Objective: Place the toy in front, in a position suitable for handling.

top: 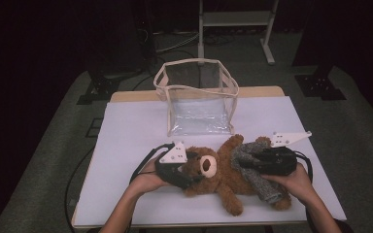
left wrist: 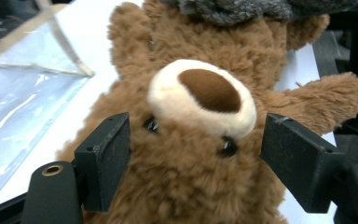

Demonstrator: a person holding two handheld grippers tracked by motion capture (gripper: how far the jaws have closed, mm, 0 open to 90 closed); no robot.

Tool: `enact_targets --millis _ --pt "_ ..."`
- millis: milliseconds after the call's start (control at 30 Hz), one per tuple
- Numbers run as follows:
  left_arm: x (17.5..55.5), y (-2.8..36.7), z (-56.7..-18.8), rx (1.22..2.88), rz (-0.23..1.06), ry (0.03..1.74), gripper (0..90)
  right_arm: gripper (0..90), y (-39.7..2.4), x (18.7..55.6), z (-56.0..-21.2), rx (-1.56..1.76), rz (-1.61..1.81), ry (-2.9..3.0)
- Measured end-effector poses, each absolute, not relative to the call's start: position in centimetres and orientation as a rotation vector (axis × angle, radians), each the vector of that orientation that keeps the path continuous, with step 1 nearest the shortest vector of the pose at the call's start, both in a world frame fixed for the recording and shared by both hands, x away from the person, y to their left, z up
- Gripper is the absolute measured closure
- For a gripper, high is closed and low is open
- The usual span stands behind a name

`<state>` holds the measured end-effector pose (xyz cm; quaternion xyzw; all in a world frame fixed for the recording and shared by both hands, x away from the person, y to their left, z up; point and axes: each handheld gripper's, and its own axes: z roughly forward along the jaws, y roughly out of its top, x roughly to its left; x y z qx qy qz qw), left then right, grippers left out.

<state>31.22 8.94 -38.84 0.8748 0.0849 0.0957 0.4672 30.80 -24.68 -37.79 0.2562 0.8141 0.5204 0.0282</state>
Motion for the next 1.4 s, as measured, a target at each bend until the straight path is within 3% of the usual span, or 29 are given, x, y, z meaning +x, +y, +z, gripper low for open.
enact_targets --millis 233,367,467,733,1100,1300,1400 --pt "31.0 8.4 -39.6 2.167 0.281 0.207 23.4 63.1 -24.9 30.3 -38.2 0.804 1.622 2.449" --pt "31.0 7.9 -39.9 2.17 0.33 0.277 10.5 58.9 -24.7 29.9 -37.9 0.757 1.563 2.436" --pt "31.1 7.7 -40.1 2.17 0.328 0.294 9.3 58.9 -24.6 29.9 -38.0 0.788 1.568 2.432" --pt "31.0 7.9 -40.4 2.161 0.326 0.304 25.0 66.5 -24.7 29.9 -37.1 0.805 1.455 2.409" --pt "31.1 8.4 -39.9 2.172 0.305 0.277 27.5 68.3 -30.1 31.0 -37.8 1.038 1.425 2.303" --pt "31.2 8.5 -39.8 2.172 0.293 0.278 26.2 68.2 -27.8 30.4 -37.6 0.927 1.465 2.377" --pt "31.2 8.5 -39.8 2.164 0.294 0.288 19.8 68.0 -27.0 30.1 -37.5 0.86 1.509 2.402"
